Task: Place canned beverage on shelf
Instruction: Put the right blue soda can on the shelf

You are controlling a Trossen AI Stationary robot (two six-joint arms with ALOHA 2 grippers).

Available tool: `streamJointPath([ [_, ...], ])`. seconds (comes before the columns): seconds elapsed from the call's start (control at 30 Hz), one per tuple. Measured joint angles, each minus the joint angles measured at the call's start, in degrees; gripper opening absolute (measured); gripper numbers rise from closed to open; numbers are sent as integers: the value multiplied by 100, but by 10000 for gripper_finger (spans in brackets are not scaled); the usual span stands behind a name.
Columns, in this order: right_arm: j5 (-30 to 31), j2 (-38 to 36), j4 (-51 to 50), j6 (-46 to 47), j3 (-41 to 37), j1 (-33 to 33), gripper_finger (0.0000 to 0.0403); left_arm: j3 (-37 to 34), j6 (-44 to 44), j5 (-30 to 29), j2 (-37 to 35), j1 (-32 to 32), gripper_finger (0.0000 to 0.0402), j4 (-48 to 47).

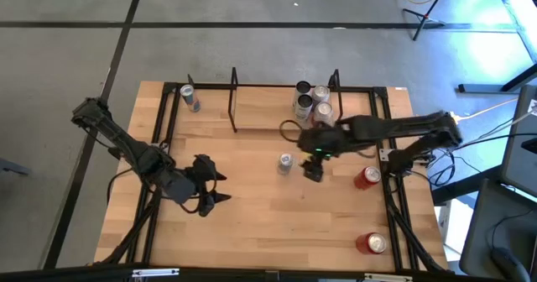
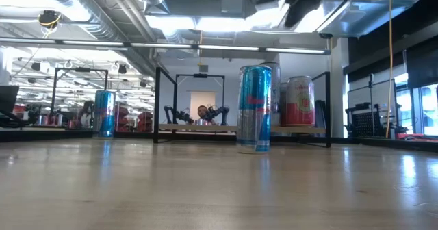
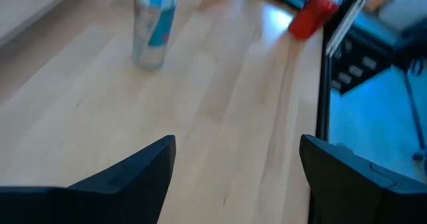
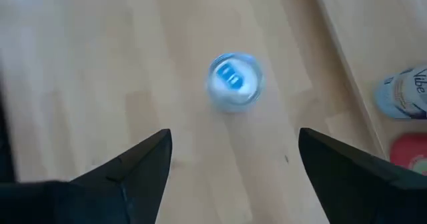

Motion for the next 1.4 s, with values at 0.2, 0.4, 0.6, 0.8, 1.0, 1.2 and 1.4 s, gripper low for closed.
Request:
streamJointPath([
  [0.2, -151, -1263, 282, 48, -1049, 351, 310, 2, 949, 524, 491, 928, 306, 1424],
  [0.4, -155, -2536, 946, 714, -2607, 662, 310, 144, 1521, 1513, 1077, 2004, 306, 2313],
  [0.6, -154, -3153, 1602, 858, -3479, 741, 310, 324, 1809, 2213, 1678, 2712, 306, 3368],
  [0.8, 10, -3124, 1669, 519, -3574, 738, 310, 343, 2560, 1986, 2211, 2993, 306, 4082],
  [1.0, 226, -3119, 1535, 204, -3574, 739, 310, 345, 3439, 1646, 2545, 3102, 306, 4284],
  [1.2, 610, -3122, 1454, 141, -3574, 727, 310, 345, 3585, 1609, 2870, 3145, 306, 4293],
  [1.4, 704, -3174, 1464, 247, -3574, 571, 310, 345, 3580, 1624, 3048, 3223, 306, 4230],
])
